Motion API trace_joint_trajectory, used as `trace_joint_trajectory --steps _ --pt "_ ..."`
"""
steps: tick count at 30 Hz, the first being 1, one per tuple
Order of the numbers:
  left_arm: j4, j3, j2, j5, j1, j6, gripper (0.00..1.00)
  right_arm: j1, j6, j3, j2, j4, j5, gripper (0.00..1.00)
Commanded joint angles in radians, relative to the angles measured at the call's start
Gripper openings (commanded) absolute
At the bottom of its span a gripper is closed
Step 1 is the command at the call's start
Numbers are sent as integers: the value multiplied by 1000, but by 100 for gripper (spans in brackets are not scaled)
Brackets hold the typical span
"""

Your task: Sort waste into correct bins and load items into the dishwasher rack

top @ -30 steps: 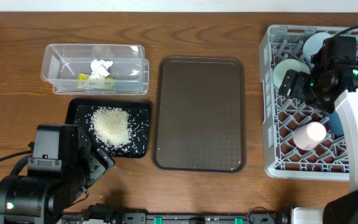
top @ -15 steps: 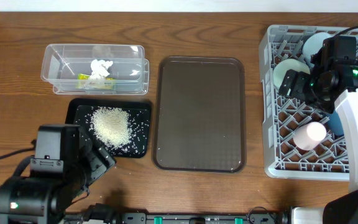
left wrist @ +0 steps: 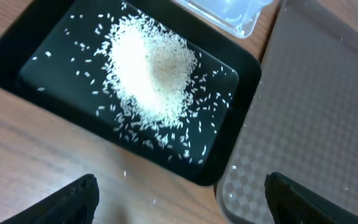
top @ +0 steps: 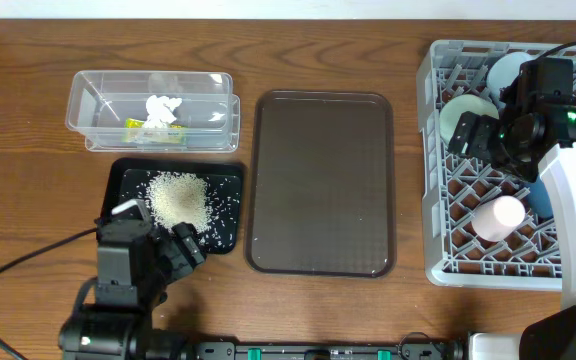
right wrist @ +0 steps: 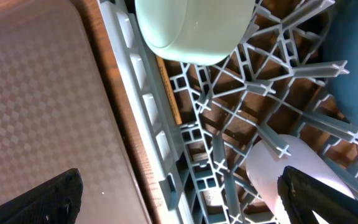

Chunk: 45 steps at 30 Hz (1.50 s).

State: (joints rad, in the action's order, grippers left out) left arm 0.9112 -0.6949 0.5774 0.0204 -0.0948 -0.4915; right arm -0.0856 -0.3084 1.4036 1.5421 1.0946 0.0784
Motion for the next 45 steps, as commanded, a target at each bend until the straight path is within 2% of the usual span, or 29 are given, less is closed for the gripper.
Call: trace_joint_trajectory --steps 1,15,23,35,45 --pt "-51 55 -31 -5 -3 29 88 0 -13 2 -8 -1 1 99" --pt "-326 250 -200 -5 -3 229 87 0 -13 2 -8 -1 1 99" --pt "-497 438 -311 -4 -3 229 88 0 -13 2 -8 -1 1 99" --pt "-722 593 -401 -5 -3 229 88 0 -13 2 -8 -1 1 99" --pt "-753 651 -452 -39 -3 229 88 0 -13 2 -8 -1 1 99"
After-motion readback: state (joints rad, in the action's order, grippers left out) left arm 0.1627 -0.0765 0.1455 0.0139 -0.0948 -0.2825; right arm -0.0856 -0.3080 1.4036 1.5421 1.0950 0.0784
